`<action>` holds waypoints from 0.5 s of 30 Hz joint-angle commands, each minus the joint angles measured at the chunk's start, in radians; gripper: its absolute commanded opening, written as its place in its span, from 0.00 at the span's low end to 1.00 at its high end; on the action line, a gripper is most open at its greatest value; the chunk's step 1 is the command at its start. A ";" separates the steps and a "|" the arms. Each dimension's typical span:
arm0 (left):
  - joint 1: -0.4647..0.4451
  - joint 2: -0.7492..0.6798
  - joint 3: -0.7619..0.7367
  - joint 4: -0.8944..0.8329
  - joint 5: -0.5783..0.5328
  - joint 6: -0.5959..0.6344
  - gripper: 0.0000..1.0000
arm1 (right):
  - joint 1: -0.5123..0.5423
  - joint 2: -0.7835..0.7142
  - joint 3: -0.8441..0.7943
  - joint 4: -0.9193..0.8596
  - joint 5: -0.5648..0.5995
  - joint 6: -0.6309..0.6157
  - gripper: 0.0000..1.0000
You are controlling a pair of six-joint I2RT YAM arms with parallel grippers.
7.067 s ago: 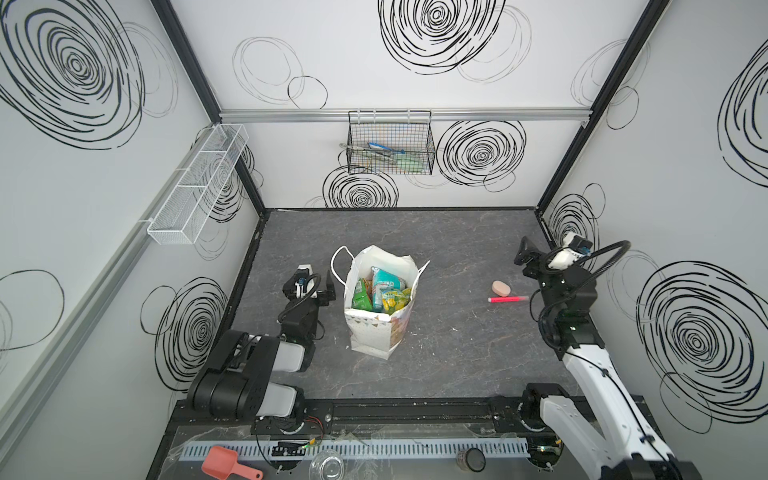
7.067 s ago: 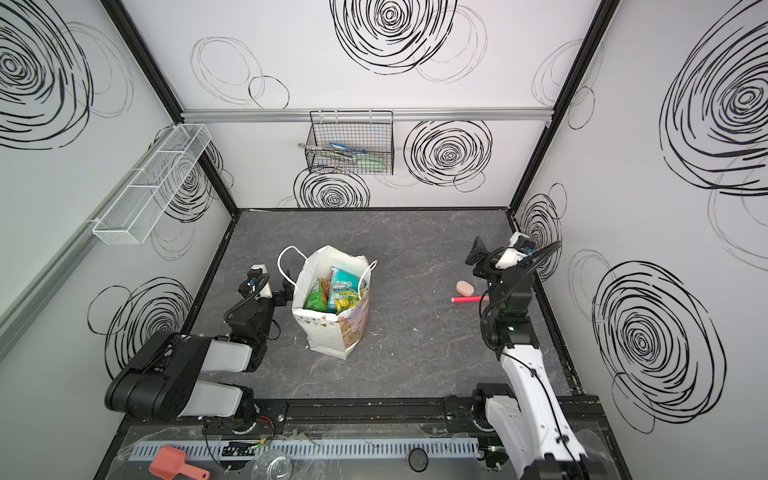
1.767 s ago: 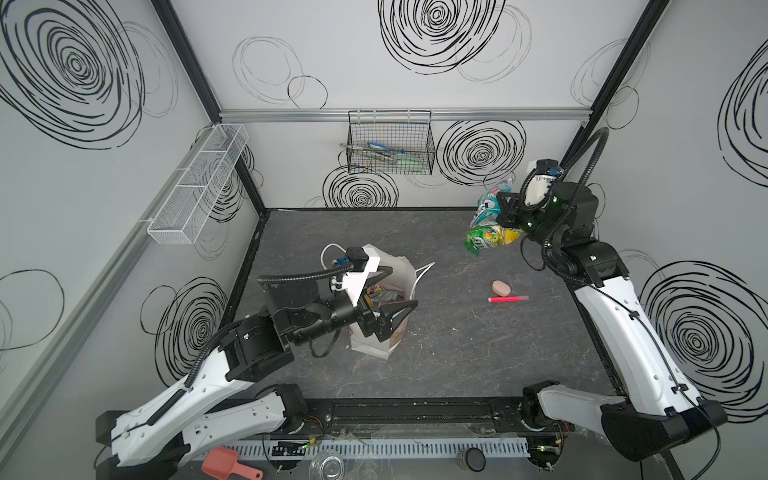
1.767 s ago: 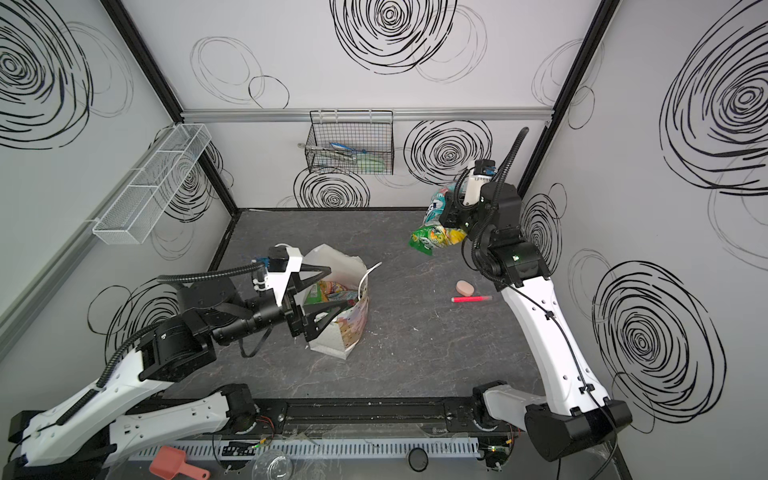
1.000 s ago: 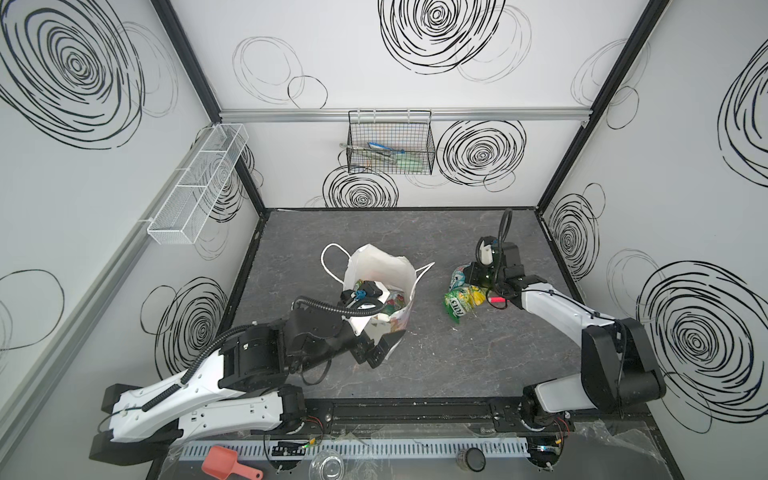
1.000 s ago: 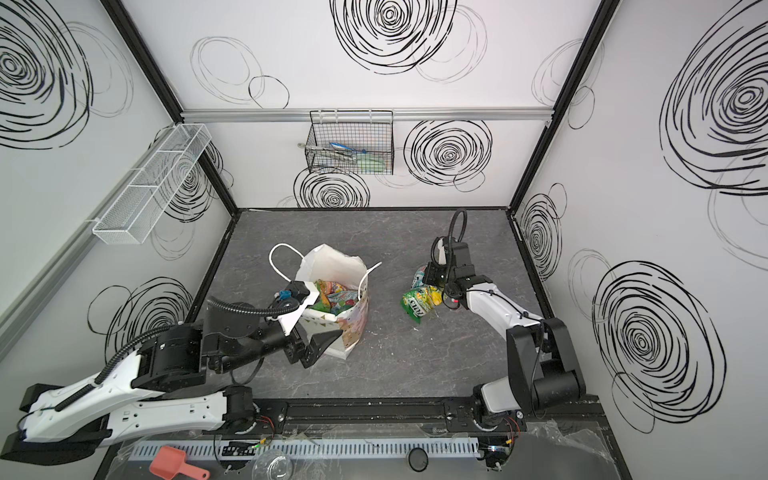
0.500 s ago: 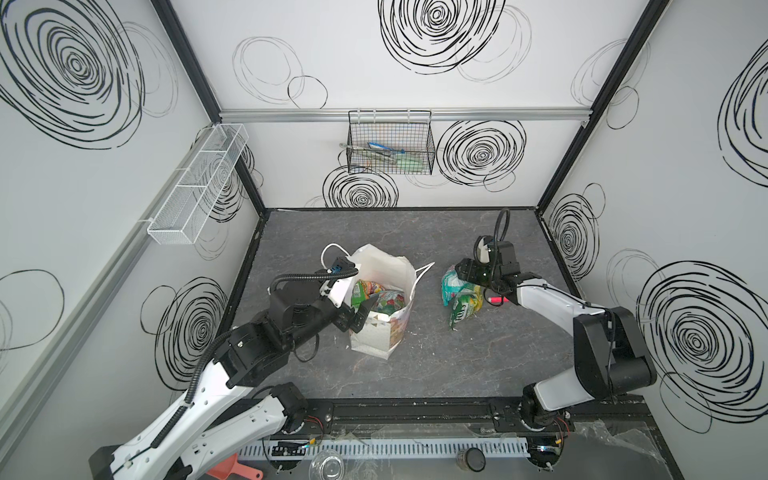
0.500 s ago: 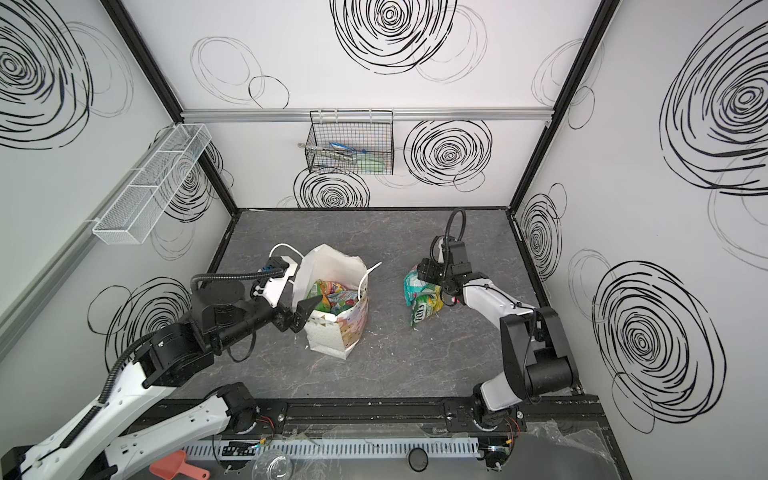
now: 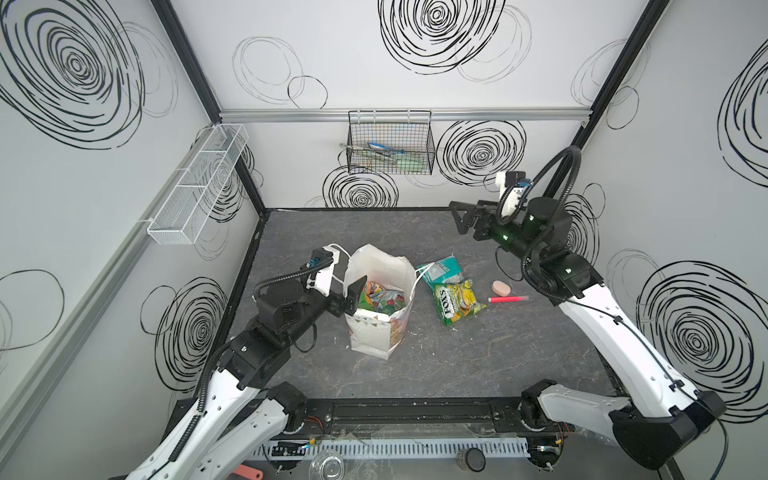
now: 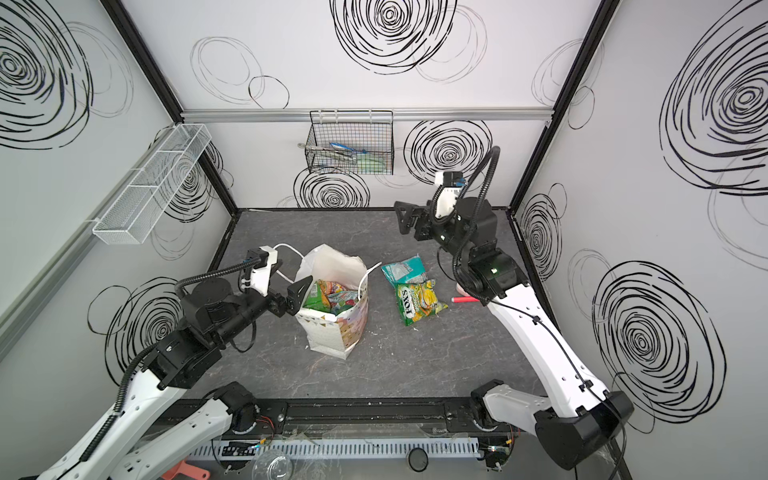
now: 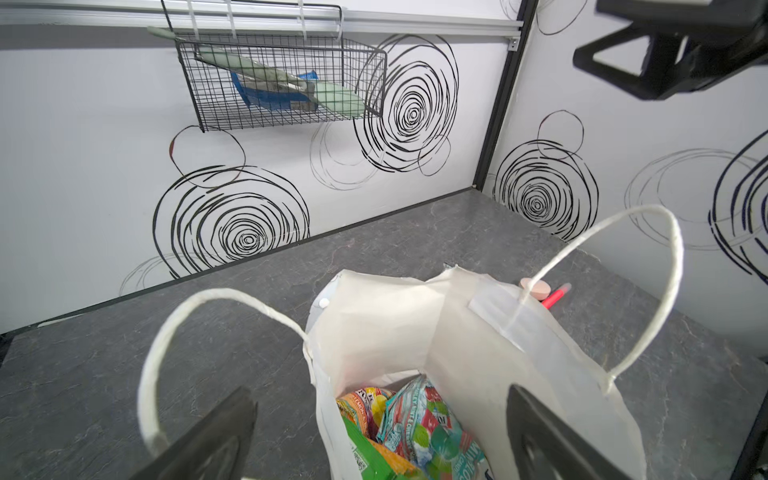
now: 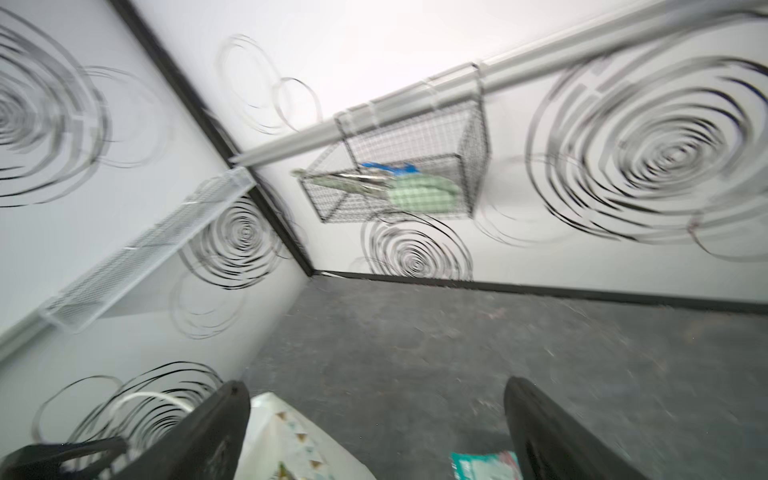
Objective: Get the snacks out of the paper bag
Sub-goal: 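Hold the bag rim with the left gripper while the right gripper reaches into the bag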
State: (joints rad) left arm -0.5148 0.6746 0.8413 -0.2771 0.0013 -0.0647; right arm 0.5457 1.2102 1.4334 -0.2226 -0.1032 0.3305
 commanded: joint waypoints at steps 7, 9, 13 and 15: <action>0.080 0.057 0.004 0.122 -0.017 -0.063 0.98 | 0.383 0.373 0.541 -0.451 0.080 -0.142 0.96; 0.100 0.064 -0.002 0.128 -0.008 -0.067 0.99 | 0.426 0.448 0.608 -0.492 0.092 -0.150 0.96; 0.107 0.042 -0.024 0.109 -0.055 -0.060 1.00 | 0.447 0.523 0.611 -0.505 0.084 -0.143 0.89; 0.107 0.036 -0.040 0.093 -0.095 -0.059 1.00 | 0.447 0.542 0.580 -0.498 0.078 -0.135 0.83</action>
State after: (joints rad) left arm -0.4141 0.7269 0.8211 -0.2146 -0.0368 -0.1177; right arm 0.9962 1.7508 2.0224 -0.6502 -0.0422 0.2005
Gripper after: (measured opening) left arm 0.998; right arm 0.846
